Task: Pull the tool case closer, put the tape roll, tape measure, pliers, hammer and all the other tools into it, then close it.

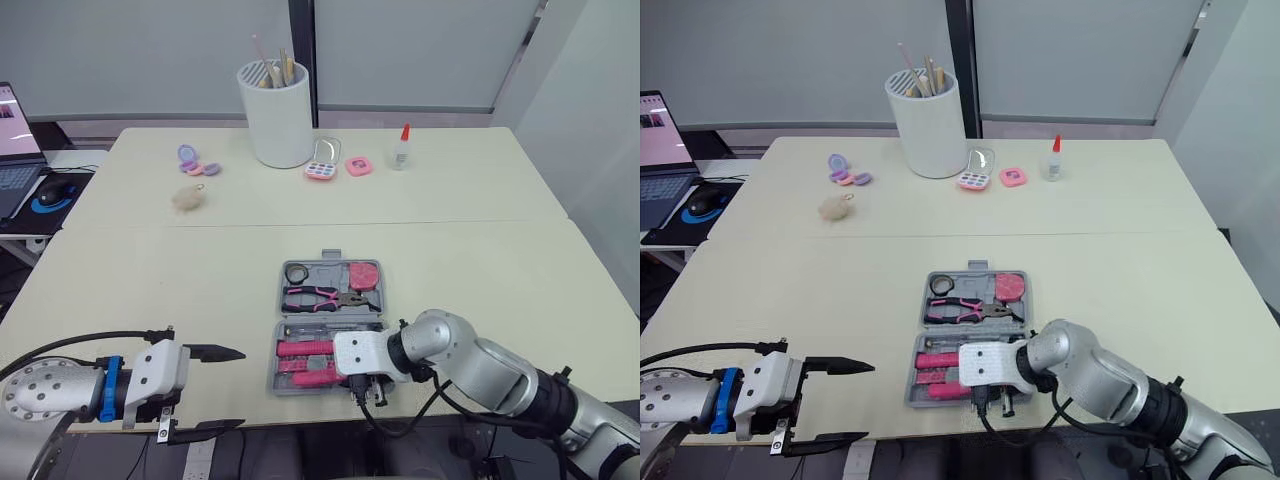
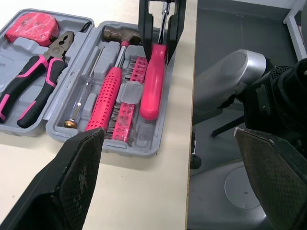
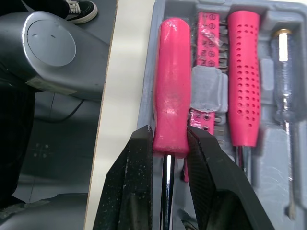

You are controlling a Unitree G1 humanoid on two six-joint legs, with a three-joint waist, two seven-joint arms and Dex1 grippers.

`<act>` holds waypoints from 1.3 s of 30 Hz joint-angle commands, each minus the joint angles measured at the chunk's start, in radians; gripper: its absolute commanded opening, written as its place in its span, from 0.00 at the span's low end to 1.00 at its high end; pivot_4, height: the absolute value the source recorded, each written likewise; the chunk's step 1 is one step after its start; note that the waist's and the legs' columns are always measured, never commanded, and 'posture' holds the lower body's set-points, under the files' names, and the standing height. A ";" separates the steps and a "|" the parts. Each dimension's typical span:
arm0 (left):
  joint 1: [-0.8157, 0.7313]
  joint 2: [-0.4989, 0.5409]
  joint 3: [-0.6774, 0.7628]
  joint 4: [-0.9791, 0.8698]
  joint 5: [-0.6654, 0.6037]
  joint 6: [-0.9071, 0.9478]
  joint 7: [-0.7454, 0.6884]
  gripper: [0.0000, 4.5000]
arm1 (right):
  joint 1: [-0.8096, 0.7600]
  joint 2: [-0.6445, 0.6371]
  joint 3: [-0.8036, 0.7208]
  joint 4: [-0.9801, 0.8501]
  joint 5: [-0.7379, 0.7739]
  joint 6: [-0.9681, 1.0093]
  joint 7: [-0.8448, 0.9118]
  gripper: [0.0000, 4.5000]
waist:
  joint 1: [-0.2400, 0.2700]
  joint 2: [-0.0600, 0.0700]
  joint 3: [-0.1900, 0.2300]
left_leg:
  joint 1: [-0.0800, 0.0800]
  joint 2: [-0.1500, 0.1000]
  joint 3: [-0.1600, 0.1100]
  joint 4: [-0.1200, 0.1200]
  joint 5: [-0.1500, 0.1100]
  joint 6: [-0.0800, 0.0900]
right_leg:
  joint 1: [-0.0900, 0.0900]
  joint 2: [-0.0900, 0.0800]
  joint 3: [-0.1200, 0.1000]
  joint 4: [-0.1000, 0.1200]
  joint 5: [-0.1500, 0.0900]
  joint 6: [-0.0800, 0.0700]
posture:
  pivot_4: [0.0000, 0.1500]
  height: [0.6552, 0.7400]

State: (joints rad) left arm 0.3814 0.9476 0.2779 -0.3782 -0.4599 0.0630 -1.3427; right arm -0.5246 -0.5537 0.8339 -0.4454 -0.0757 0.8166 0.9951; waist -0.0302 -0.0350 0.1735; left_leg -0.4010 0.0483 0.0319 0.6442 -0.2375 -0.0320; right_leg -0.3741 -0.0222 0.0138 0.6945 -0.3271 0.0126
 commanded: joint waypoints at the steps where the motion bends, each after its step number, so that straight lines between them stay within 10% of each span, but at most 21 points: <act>1: 0.001 0.020 0.036 -0.037 -0.018 0.022 0.002 1.00 | -0.011 0.031 0.019 0.015 -0.015 -0.031 -0.013 0.15 | 0.000 0.000 0.000 | 0.000 0.000 0.000 0.000 0.000 0.000 | 0.000 0.000 0.000 0.000 0.000 0.000 | 1.00 0.96; 17: 0.030 0.003 0.055 -0.015 -0.004 -0.004 -0.011 1.00 | -0.003 0.155 0.055 0.125 -0.040 -0.044 -0.049 0.15 | -0.001 -0.001 -0.001 | 0.001 0.000 0.000 0.000 0.000 0.000 | 0.000 0.000 0.000 0.001 0.000 0.000 | 1.00 0.96; 24: 0.054 -0.019 0.042 0.038 0.018 -0.081 -0.020 1.00 | -0.022 0.103 -0.019 0.027 0.035 -0.033 0.025 0.54 | -0.001 -0.001 -0.001 | 0.000 0.000 0.000 0.000 0.000 0.000 | -0.001 0.000 0.000 0.001 0.000 0.000 | 1.00 0.96; 29: 0.050 -0.026 0.033 0.055 0.024 -0.102 -0.020 1.00 | -0.068 0.073 -0.101 0.002 0.129 -0.071 0.110 0.54 | -0.001 -0.001 -0.001 | 0.001 0.000 0.000 0.000 0.000 0.000 | 0.000 0.000 -0.001 0.001 0.000 0.000 | 1.00 0.96; 39: 0.032 -0.026 0.025 0.038 0.016 -0.083 -0.006 1.00 | -0.042 0.102 -0.031 0.166 0.042 -0.269 0.074 0.02 | -0.001 -0.001 -0.001 | 0.000 0.000 0.000 0.000 0.000 0.000 | 0.000 0.000 -0.001 0.001 0.000 0.000 | 1.00 0.96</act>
State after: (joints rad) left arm 0.4179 0.9196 0.3011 -0.3107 -0.4363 -0.0241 -1.3557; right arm -0.5666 -0.4570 0.7969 -0.2783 -0.0196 0.5860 1.0742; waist -0.0313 -0.0361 0.1729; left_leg -0.4006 0.0483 0.0316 0.6439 -0.2375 -0.0320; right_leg -0.3744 -0.0226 0.0131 0.6959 -0.3273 0.0122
